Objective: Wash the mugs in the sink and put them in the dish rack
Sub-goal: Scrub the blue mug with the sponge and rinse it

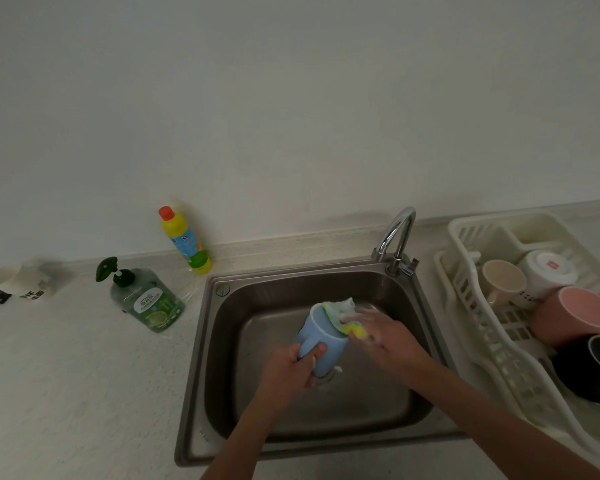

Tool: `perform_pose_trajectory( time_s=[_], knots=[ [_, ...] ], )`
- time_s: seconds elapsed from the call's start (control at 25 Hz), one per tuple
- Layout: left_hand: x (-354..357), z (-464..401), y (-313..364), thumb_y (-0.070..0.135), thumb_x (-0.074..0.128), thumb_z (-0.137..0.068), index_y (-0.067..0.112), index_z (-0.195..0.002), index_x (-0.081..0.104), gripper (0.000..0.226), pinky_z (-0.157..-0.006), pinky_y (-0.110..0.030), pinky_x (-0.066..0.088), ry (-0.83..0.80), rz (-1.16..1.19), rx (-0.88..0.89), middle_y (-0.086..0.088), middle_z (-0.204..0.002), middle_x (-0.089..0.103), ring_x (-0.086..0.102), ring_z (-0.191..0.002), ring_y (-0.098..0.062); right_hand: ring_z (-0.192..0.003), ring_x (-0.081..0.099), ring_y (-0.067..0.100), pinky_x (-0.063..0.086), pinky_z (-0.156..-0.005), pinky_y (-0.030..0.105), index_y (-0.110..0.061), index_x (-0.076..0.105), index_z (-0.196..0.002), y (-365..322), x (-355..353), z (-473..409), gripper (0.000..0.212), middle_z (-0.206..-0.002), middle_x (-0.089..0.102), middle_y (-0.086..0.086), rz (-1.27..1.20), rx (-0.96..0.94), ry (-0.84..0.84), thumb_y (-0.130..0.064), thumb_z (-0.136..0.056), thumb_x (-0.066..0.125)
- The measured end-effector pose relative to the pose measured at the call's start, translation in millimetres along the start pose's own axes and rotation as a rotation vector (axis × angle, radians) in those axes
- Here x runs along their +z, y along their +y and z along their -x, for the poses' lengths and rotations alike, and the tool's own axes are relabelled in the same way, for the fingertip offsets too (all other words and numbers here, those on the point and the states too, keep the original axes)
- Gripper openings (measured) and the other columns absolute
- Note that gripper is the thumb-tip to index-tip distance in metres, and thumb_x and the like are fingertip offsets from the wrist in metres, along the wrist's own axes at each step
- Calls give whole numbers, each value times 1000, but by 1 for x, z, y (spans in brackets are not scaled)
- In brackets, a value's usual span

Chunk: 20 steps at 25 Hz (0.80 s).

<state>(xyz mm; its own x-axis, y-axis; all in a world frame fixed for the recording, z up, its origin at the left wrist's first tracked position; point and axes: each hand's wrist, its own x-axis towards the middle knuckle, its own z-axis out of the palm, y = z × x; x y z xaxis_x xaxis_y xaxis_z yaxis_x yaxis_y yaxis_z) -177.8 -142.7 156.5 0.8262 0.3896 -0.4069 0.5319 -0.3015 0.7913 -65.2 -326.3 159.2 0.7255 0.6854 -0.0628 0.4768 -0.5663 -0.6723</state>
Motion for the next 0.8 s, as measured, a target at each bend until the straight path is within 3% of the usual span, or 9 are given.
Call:
perform_pose_trajectory(
  time_s=[0.12,0.24,0.36,0.48,0.56,0.72,0.8],
  knots=[
    [-2,-2,-5,48,62,-92,15,-77,68,36,-67,-26,55,3,-182,35,-5,-71,72,68,-65,-13,-127,43,-5,37,-111,29,-35,59,-130,-7,2,18,32,-139,47,-18,-136,6,-69,-39,-98,56],
    [5,0,-1,48,61,-92,17,-77,68,35,-72,-31,58,-26,-142,44,-6,-72,72,70,-69,-17,-138,29,-4,28,-115,30,-42,49,-138,-12,9,6,39,-149,35,-20,-115,-35,-78,-51,-100,41],
    [2,-1,1,46,62,-92,23,-79,64,27,-73,-31,60,-35,-87,16,-2,-71,71,72,-70,-16,-140,22,-3,22,-120,37,-34,47,-142,-9,0,-2,42,-145,35,-21,-4,8,-23,-45,-103,37],
    [-1,0,-5,46,63,-92,20,-77,65,29,-72,-31,60,-37,-100,-19,-3,-72,73,73,-69,-17,-118,36,-20,34,-113,23,-33,58,-131,-11,4,15,32,-135,39,-24,-125,40,-77,-37,-100,53],
    [2,1,-5,44,64,-91,16,-77,68,32,-73,-33,60,-48,-41,-34,-3,-68,72,72,-66,-16,-123,36,-20,35,-109,17,-39,56,-132,-20,8,15,34,-143,36,-24,-213,-3,-111,-42,-98,53],
    [4,3,-3,44,66,-90,15,-85,69,29,-75,-35,61,-37,89,-17,-7,-72,74,73,-70,-19,-145,24,7,21,-121,40,-40,47,-139,-18,-2,-5,39,-153,36,-11,-65,37,-49,-46,-101,43],
    [-1,4,-7,43,67,-90,14,-88,70,29,-75,-35,62,-34,110,-19,-6,-74,74,73,-70,-18,-140,34,7,28,-119,40,-46,53,-127,-11,-5,5,28,-147,43,-11,-104,54,-48,-40,-100,51]
  ],
)
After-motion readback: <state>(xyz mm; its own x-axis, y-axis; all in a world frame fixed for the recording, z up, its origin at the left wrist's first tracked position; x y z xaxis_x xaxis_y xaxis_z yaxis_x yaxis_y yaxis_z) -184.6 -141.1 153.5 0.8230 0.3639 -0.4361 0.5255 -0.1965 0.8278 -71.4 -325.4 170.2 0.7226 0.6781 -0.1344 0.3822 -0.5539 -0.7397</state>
